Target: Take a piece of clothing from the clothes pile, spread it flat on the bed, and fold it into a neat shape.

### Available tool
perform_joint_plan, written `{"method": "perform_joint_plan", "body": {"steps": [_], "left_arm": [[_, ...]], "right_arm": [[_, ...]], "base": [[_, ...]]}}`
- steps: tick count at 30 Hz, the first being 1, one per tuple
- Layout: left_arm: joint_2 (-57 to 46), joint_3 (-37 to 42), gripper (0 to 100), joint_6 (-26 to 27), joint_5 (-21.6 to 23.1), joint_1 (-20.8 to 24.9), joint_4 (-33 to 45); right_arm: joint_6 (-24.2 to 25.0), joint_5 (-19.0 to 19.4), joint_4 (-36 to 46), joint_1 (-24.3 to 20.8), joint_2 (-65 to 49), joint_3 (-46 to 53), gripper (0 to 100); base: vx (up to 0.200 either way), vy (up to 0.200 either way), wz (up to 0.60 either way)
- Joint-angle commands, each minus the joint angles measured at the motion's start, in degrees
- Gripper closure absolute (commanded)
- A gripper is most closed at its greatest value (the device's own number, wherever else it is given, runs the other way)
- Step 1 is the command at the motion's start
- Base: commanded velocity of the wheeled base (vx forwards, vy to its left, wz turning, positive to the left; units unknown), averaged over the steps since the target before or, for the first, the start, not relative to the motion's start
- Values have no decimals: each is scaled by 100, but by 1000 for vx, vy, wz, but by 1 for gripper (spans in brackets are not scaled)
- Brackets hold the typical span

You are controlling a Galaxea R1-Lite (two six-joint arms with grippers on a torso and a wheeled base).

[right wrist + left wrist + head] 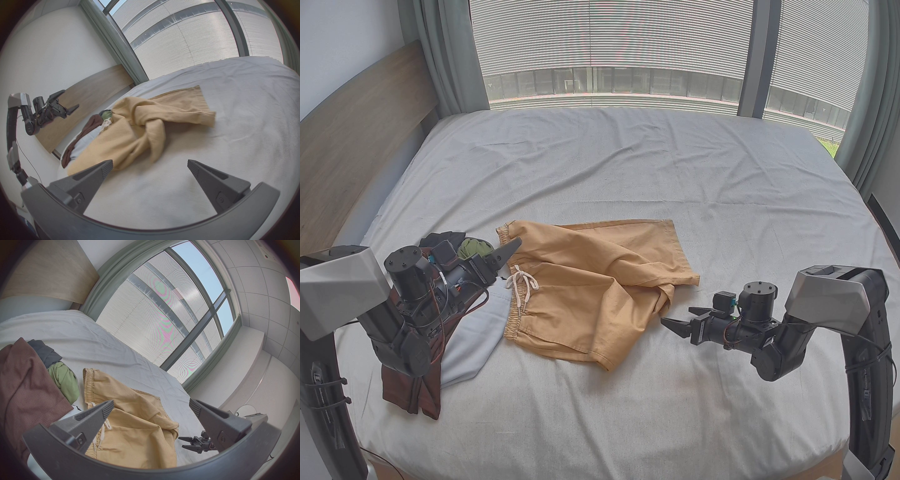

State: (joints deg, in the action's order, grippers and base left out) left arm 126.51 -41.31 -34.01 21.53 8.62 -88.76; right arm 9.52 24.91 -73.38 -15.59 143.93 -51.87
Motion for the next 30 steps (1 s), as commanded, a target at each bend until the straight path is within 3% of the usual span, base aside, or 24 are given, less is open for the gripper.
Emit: {"method": "perform_joint_plan", "body": {"steps": [1, 9, 27, 28, 30], "left_arm": [[66, -8, 0, 0, 0, 26, -1], [66, -17, 0, 0, 0, 26, -1], [58, 1, 0, 0, 0, 26, -10], [58, 1, 0, 0, 0, 26, -10], [58, 1, 0, 0, 0, 26, -1]], "right_arm": [[-152, 14, 7, 206, 196, -104, 0], [-688, 14, 183, 214, 653, -728, 0], [-794, -3, 429, 56, 917, -1484, 0], [-794, -12, 464, 47, 926, -1510, 100], [-794, -21, 473, 39, 952, -1545, 100]], "base": [[0, 0, 0], [0, 0, 0], [0, 0, 0], [0, 0, 0], [0, 0, 0]]}}
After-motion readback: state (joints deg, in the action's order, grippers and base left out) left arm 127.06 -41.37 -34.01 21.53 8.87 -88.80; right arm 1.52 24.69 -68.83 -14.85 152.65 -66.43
